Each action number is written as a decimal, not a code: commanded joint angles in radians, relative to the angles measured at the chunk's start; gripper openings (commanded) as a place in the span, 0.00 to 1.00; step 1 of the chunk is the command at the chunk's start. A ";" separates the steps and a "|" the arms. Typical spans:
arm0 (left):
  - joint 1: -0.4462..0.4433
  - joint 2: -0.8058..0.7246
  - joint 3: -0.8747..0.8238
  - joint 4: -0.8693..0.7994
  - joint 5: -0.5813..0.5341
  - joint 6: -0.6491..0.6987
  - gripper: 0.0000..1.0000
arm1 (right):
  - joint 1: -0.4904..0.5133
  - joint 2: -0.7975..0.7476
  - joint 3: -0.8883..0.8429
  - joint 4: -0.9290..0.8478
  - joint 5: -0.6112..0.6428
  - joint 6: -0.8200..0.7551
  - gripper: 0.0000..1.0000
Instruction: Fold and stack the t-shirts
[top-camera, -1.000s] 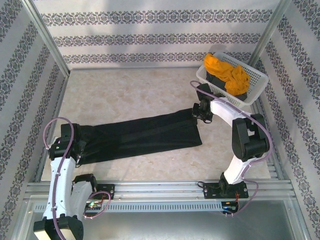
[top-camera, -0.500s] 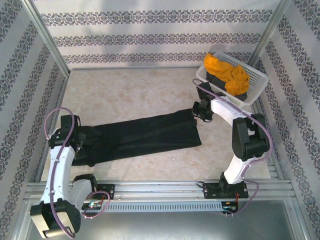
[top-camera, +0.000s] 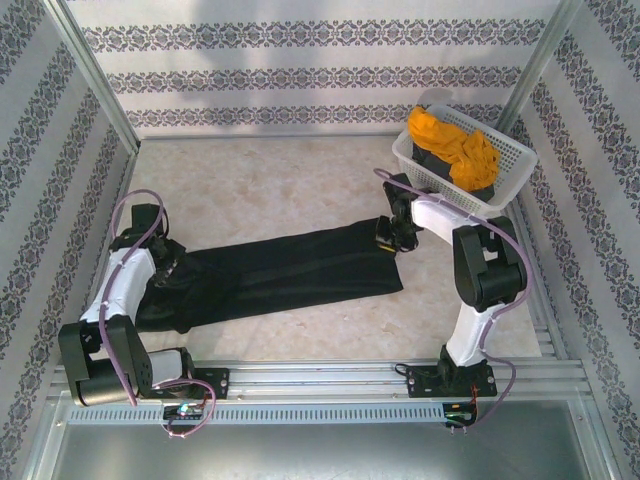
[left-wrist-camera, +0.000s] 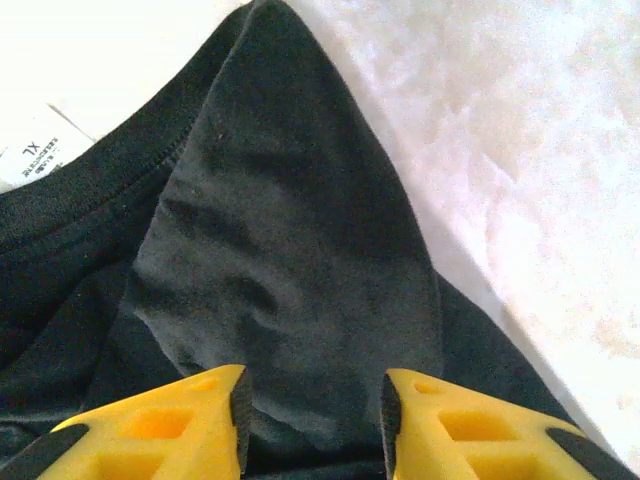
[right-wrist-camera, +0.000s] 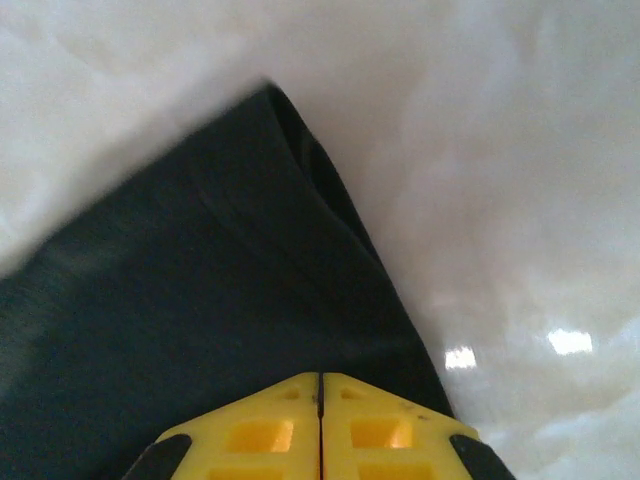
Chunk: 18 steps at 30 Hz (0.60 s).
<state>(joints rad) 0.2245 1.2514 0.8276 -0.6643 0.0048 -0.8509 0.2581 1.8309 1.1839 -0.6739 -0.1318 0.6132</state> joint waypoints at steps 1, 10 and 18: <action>0.010 0.001 0.039 0.006 0.009 0.052 0.42 | -0.001 -0.072 -0.071 -0.042 -0.025 -0.030 0.07; 0.008 0.075 0.083 0.059 0.115 0.076 0.42 | 0.003 -0.077 0.009 -0.043 0.007 -0.052 0.09; -0.150 0.213 0.161 0.123 0.191 0.070 0.32 | 0.074 0.000 0.113 -0.033 -0.008 -0.025 0.17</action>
<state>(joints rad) 0.1417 1.4338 0.9565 -0.5903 0.1467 -0.7887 0.3103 1.7859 1.2716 -0.6991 -0.1333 0.5751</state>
